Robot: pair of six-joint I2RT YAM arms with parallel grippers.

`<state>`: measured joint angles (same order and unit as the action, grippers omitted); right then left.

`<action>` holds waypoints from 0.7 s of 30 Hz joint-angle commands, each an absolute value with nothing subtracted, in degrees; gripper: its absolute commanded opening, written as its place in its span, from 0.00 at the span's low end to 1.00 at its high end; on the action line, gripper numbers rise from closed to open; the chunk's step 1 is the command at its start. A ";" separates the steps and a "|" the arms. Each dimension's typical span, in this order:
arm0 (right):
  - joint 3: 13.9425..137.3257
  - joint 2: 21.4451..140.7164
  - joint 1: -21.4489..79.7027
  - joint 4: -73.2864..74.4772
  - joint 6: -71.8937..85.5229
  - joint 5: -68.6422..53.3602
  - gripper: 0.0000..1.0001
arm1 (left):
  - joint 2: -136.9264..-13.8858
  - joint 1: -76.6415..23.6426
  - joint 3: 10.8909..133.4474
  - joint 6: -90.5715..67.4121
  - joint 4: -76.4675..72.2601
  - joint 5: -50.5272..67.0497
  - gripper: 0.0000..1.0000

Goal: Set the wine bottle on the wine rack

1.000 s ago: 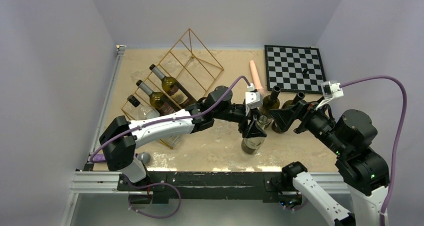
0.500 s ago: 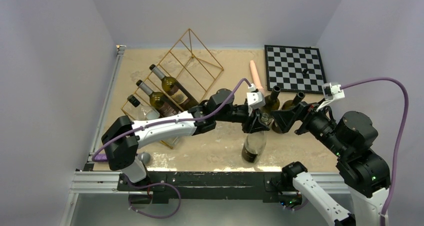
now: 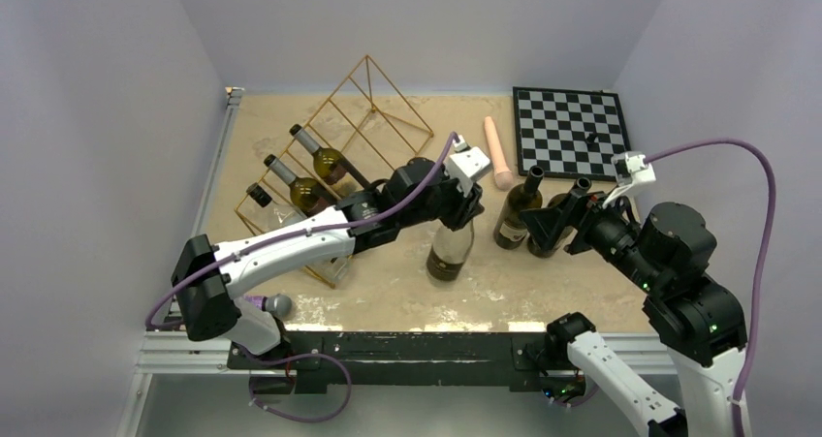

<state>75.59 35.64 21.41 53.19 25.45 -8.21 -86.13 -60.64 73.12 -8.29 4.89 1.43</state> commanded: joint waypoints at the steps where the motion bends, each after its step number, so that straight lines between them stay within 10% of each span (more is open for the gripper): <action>1: 74.63 36.82 21.25 52.53 24.57 -6.68 0.91 | -79.96 -56.93 82.09 -10.05 4.86 -9.36 0.00; 21: 72.71 36.42 21.25 51.94 25.32 -7.02 0.91 | -81.41 -35.96 85.37 -28.05 1.91 -13.32 0.00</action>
<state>73.52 36.47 21.41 53.17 25.45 -7.99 -82.81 -39.68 79.61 -19.94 13.04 -13.74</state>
